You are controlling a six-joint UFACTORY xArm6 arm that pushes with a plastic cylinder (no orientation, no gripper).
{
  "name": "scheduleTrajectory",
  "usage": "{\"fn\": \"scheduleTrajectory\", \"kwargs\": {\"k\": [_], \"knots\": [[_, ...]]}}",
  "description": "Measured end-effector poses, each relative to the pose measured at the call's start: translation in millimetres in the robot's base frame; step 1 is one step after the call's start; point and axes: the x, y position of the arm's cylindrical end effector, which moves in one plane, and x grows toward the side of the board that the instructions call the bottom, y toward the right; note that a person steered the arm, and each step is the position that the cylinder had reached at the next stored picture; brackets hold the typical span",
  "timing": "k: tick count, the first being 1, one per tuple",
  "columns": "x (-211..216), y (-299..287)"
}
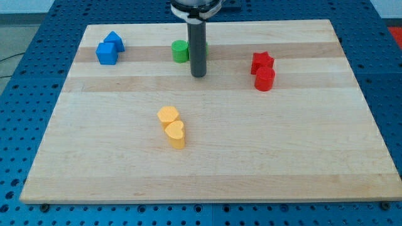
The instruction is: Separate the yellow heart from the yellow hexagon
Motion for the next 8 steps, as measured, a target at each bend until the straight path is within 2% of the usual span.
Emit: {"fn": "scheduleTrajectory", "kwargs": {"k": [1,5,7,8], "knots": [[18.1,-32.2],[19.0,-15.6],[24.0,-71.0],[65.6,-106.3]]}}
